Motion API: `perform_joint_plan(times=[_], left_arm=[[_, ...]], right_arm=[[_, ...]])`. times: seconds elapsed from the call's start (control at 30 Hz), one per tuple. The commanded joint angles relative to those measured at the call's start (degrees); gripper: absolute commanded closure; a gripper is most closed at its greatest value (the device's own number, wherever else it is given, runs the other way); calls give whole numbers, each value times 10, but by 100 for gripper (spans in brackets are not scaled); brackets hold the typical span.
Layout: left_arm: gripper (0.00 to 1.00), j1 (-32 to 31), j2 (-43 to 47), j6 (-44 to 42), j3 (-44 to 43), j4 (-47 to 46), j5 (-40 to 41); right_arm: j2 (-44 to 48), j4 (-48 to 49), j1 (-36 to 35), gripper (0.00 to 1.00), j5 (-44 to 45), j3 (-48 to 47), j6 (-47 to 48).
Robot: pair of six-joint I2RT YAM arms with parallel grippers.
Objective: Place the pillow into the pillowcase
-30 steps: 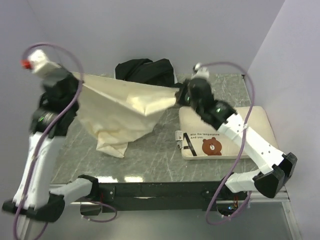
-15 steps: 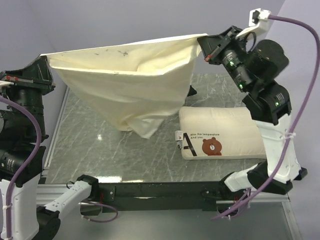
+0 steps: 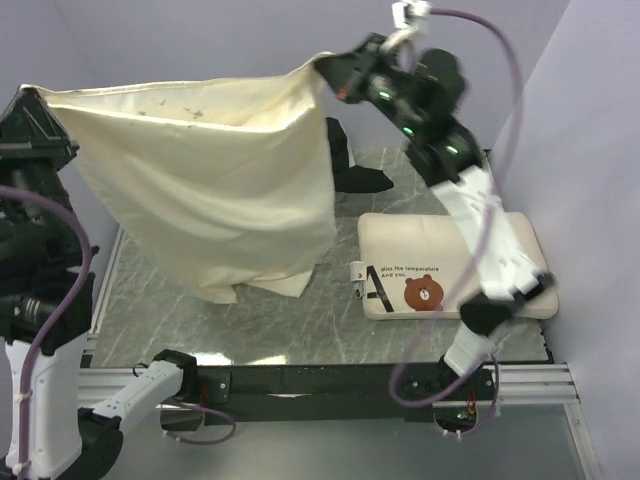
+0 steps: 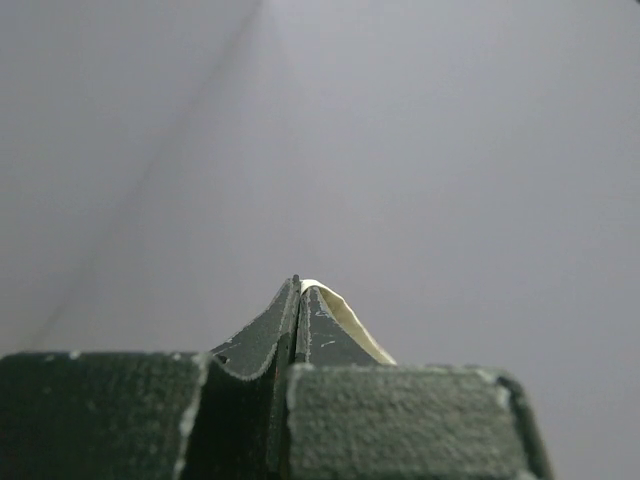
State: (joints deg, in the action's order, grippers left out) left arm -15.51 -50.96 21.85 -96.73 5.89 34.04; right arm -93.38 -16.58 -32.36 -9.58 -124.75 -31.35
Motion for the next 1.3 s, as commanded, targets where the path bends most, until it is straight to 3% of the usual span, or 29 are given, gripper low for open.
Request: perform_joint_plan(times=[0.0, 0.07, 0.13, 0.23, 0.4, 0.47, 0.57, 0.73, 0.87, 0.97, 1.07, 1.27], left_arm=[[99, 5, -30, -84, -47, -112, 48], [99, 5, -37, -99, -83, -134, 24], [99, 5, -62, -95, -182, -114, -15], [99, 5, -57, -71, -234, -126, -106], [99, 5, -47, -13, -235, -86, -201], [99, 5, -28, 8, -175, -74, -219], [99, 5, 26, 58, -1, -80, -222], [99, 5, 143, 244, 354, -109, -310], [99, 4, 226, 349, 603, -132, -380], [99, -10, 262, 378, 707, -115, -413], [99, -36, 295, 393, 757, -61, -412], [99, -113, 273, 420, 801, -15, -429]], right_arm=[[-185, 29, -70, 100, -104, -196, -9], [-213, 71, -92, 100, -121, -249, -8], [-198, 135, -102, 100, -140, -198, -34], [-152, 250, -90, 100, -152, -142, -77], [-143, 231, -54, 100, -163, -166, -99], [-114, 258, -26, 100, -183, -84, -120], [-76, 284, 3, 100, -212, 68, -115], [-75, 212, 28, 100, -203, 236, -38], [-85, 130, 52, 100, -119, 324, 27], [-87, 104, 69, 100, -63, 376, 41], [-107, 42, 72, 100, 18, 373, 66], [-131, -39, 75, 100, 116, 344, 90]])
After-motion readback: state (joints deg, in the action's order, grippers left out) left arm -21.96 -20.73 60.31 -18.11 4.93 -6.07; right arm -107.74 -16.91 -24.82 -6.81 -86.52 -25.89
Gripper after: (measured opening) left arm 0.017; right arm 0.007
